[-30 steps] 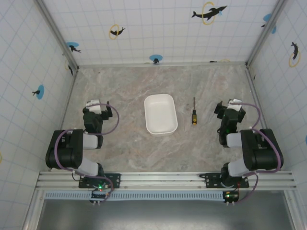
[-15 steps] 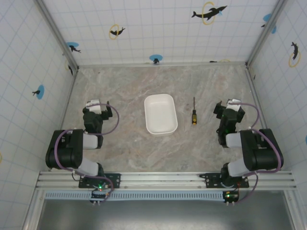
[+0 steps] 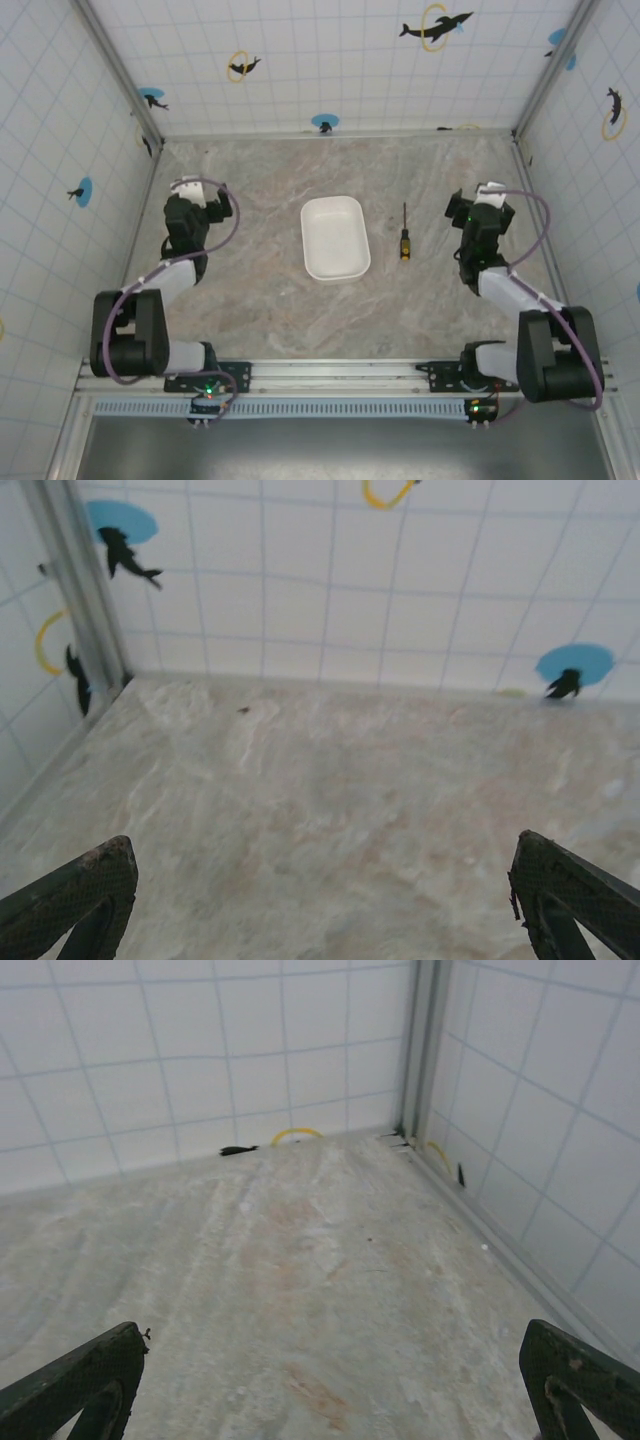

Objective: Put the screwdriver in the bin

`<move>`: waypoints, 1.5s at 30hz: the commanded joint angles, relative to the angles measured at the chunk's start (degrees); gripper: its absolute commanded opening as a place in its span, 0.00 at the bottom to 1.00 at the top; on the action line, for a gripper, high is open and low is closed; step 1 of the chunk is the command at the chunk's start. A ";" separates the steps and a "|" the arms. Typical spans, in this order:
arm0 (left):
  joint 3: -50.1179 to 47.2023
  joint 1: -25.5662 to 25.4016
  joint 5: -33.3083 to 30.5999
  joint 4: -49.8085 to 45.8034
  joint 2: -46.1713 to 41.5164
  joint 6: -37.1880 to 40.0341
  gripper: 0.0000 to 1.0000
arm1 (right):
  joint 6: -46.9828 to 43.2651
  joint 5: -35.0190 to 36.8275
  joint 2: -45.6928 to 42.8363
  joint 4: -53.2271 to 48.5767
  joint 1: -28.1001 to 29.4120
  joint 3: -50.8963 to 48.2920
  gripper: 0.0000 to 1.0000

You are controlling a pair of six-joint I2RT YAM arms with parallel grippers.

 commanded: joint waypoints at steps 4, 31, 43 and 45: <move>-1.14 -2.00 12.94 -10.52 -4.20 -12.20 0.98 | 11.31 -17.00 1.67 -29.61 1.39 14.44 0.99; -4.15 -15.59 20.96 -18.06 -4.14 -22.38 0.98 | 16.72 -21.67 25.68 -57.23 15.10 30.11 0.79; -2.06 -15.79 18.91 -24.58 -5.64 -23.12 0.98 | 15.91 -21.22 30.10 -58.86 15.52 32.43 0.59; -1.81 -15.83 19.28 -25.44 -5.93 -23.01 0.98 | 15.96 -20.97 30.50 -59.04 15.68 32.52 0.56</move>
